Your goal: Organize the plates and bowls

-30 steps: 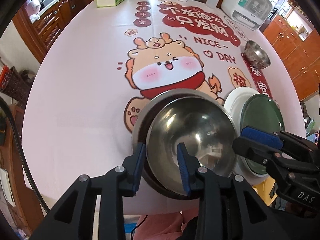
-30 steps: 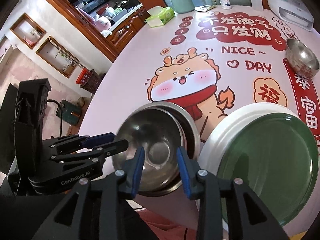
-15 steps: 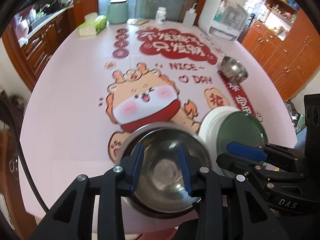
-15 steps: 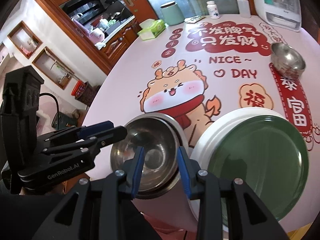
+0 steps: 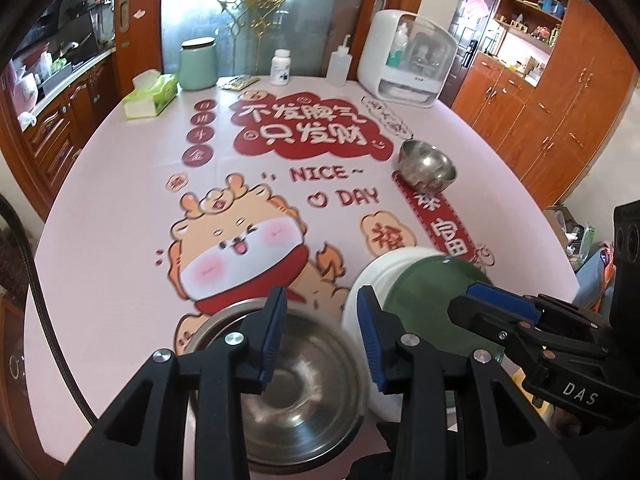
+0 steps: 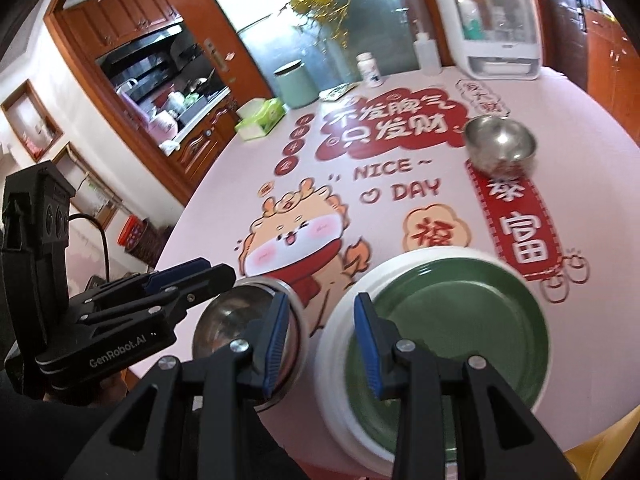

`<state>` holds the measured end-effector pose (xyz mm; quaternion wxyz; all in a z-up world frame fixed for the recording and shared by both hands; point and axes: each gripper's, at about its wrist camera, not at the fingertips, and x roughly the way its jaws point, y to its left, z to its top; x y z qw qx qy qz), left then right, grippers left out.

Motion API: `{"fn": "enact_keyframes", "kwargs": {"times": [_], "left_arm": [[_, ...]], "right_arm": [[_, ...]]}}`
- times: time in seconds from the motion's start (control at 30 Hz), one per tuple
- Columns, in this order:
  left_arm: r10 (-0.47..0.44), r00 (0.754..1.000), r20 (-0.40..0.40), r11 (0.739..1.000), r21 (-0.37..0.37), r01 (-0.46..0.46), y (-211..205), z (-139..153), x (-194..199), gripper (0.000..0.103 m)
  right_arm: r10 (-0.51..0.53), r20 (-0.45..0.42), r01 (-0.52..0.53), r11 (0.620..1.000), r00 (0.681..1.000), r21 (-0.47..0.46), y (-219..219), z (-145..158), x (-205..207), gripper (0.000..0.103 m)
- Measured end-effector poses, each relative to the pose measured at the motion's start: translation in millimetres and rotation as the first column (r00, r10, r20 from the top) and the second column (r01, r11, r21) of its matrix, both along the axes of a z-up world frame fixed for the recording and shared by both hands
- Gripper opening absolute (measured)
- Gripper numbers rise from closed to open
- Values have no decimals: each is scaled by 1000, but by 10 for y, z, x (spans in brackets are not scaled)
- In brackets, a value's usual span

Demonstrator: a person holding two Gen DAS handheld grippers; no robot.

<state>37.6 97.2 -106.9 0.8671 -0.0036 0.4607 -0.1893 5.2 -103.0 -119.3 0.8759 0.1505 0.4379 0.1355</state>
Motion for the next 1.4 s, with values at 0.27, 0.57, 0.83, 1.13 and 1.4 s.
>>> {"fn": "enact_keyframes", "kwargs": {"times": [0.27, 0.57, 0.83, 1.13, 1.4], "left_arm": [[-23, 999, 45, 1000, -15, 24, -372, 96, 17, 44], [-27, 997, 67, 1000, -6, 27, -797, 155, 46, 47], [20, 998, 55, 1000, -16, -19, -1116, 179, 138, 54], [79, 996, 35, 997, -24, -78, -1488, 138, 207, 61], [134, 991, 22, 991, -10, -133, -1852, 107, 342, 68]], "right_arm": [[-77, 42, 78, 997, 996, -21, -394, 80, -42, 34], [-133, 74, 135, 991, 988, -25, -863, 126, -22, 34], [-109, 69, 112, 993, 992, -36, -1196, 119, 51, 34], [-92, 51, 95, 994, 994, -46, -1630, 80, 173, 35], [-90, 33, 91, 995, 995, -28, -2076, 36, 421, 53]]}}
